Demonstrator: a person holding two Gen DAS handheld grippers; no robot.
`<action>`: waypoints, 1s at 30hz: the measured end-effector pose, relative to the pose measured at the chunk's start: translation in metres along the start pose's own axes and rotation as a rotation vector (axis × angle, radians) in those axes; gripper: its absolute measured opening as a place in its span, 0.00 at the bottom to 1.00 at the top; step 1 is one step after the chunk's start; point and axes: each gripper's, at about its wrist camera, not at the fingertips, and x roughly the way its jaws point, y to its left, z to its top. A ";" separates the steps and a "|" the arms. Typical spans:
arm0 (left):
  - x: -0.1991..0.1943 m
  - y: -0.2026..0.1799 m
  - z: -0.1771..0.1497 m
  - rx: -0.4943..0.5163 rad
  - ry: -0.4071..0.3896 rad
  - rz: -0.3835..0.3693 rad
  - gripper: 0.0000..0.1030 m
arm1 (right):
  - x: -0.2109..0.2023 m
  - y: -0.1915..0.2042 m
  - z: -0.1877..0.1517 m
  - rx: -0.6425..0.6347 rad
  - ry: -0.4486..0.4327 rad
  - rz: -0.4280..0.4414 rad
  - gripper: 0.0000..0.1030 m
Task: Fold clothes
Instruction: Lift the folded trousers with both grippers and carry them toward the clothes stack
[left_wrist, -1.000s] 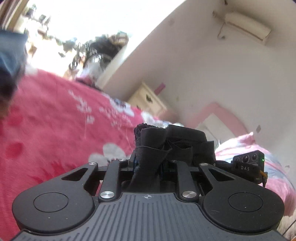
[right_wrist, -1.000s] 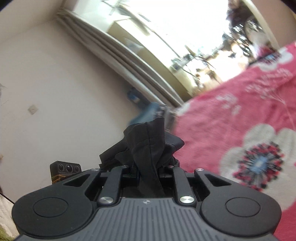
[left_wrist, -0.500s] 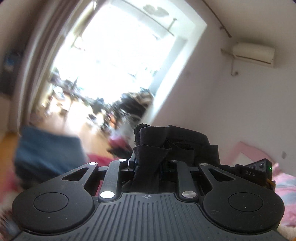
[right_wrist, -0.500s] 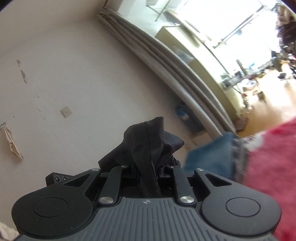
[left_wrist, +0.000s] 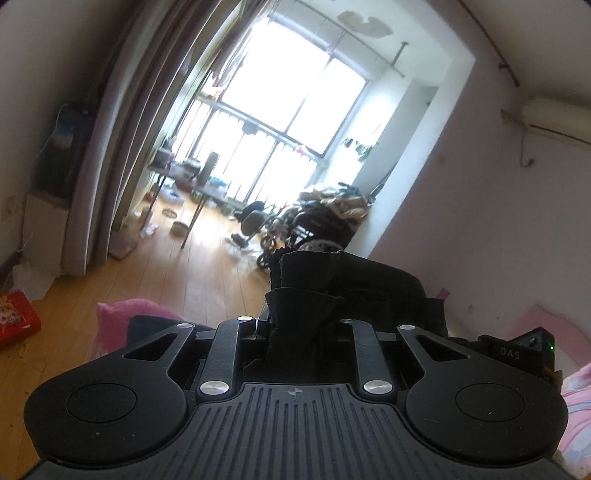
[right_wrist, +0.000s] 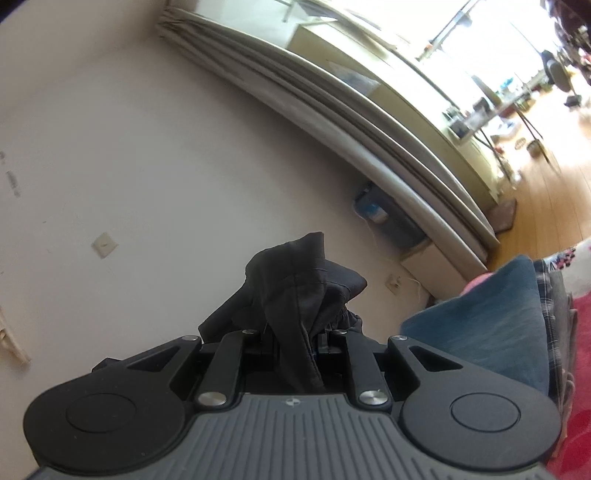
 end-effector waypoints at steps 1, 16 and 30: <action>0.005 0.007 0.000 -0.004 0.010 0.005 0.18 | 0.007 -0.008 0.002 0.012 0.005 -0.004 0.16; 0.083 0.070 0.020 -0.061 0.105 0.022 0.18 | 0.070 -0.104 0.049 0.082 0.051 -0.071 0.16; 0.129 0.127 0.002 -0.150 0.203 0.096 0.19 | 0.120 -0.184 0.050 0.137 0.125 -0.154 0.16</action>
